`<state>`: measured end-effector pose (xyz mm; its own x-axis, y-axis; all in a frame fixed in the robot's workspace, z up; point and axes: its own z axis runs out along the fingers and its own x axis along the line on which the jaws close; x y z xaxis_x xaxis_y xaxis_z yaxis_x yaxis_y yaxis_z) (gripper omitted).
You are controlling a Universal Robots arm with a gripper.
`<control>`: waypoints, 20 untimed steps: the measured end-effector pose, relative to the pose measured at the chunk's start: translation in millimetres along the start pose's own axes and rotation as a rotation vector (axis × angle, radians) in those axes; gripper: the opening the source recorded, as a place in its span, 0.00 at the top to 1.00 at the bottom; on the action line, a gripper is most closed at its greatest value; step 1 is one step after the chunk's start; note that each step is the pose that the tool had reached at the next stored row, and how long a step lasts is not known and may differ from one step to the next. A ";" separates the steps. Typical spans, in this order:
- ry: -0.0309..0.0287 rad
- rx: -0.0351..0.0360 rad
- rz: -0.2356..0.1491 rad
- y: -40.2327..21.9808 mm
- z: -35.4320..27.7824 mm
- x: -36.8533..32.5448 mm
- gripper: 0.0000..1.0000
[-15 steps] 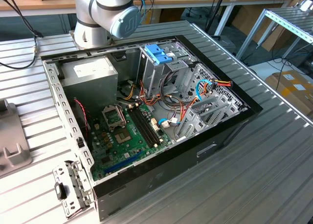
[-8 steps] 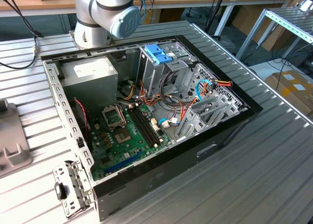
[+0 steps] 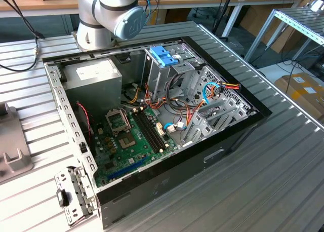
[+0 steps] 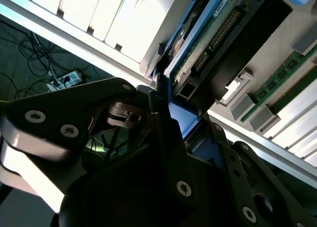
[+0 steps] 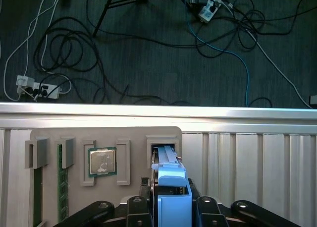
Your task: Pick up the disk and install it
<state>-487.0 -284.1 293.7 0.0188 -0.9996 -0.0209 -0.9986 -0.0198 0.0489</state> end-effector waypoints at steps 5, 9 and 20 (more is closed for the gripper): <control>-0.0003 0.0005 0.000 0.0 0.0 0.0 0.63; -0.0047 0.0005 0.000 0.1 -2.2 -0.1 0.63; -0.0081 0.0003 0.000 0.3 -6.2 -0.3 0.63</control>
<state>-487.0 -283.9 299.9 0.0188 -0.9994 -0.0290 -0.9986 -0.0202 0.0486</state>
